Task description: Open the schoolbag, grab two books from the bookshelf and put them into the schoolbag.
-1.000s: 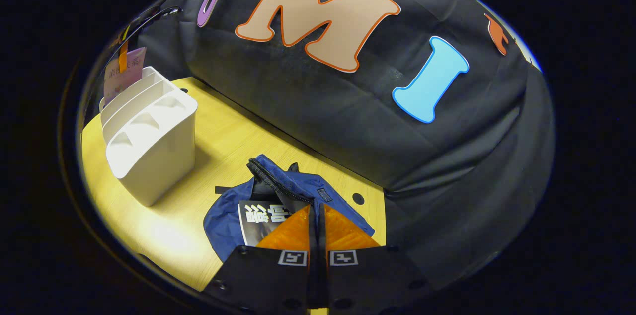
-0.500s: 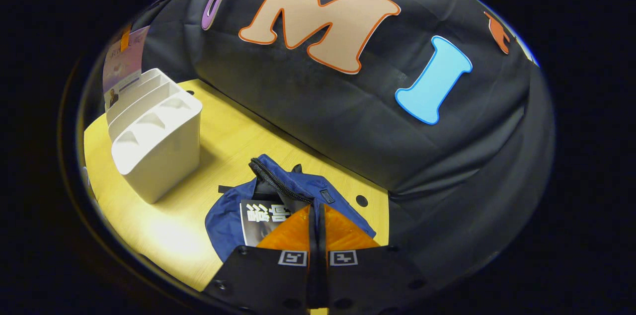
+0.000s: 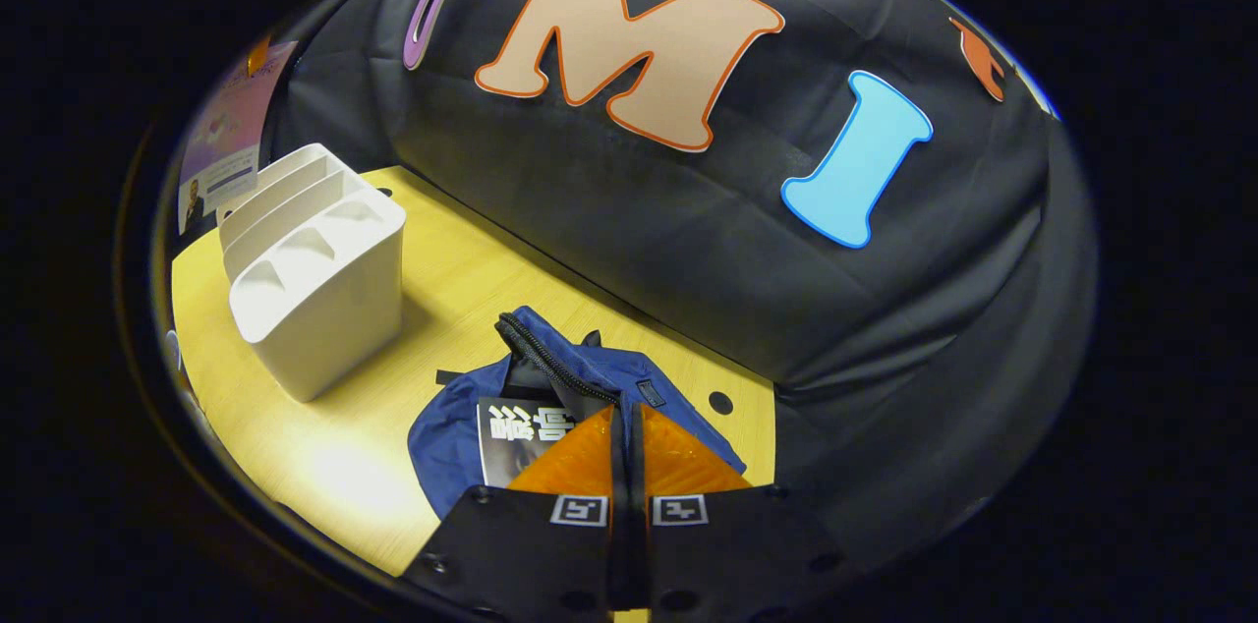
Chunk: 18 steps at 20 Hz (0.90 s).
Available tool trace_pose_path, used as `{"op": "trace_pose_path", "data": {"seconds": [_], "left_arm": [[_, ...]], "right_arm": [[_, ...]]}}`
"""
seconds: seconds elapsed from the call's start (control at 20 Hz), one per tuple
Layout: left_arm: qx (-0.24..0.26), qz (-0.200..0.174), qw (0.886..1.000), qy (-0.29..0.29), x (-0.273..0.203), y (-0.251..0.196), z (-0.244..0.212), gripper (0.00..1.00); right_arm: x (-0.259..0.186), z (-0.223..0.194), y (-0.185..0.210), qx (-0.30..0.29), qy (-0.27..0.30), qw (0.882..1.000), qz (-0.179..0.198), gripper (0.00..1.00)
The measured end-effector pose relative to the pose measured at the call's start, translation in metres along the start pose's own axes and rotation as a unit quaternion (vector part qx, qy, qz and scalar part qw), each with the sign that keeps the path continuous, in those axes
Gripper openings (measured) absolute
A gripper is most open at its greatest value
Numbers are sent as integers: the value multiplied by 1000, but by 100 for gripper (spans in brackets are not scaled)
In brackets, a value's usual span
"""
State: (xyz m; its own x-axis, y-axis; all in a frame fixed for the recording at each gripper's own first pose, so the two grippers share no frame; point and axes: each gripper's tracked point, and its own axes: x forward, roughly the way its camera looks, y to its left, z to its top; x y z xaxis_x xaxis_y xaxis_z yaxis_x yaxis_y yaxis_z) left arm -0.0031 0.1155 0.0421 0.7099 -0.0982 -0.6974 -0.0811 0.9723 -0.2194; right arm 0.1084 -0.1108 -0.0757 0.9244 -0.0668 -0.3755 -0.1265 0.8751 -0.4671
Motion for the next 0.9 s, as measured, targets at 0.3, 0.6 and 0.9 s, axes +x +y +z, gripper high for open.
{"op": "trace_pose_path", "data": {"seconds": [0.3,0.6,0.9], "left_arm": [[-44,-83,995,-17,0,-60,-12,29],[-61,-154,986,-31,21,-132,-43,30],[-106,-226,968,-20,75,-215,-98,29]], "right_arm": [[-4,-2,-1,2,-4,1000,7,3],[-6,-5,-1,12,-4,1000,11,3],[-9,-7,-2,28,-2,1000,13,3]]}}
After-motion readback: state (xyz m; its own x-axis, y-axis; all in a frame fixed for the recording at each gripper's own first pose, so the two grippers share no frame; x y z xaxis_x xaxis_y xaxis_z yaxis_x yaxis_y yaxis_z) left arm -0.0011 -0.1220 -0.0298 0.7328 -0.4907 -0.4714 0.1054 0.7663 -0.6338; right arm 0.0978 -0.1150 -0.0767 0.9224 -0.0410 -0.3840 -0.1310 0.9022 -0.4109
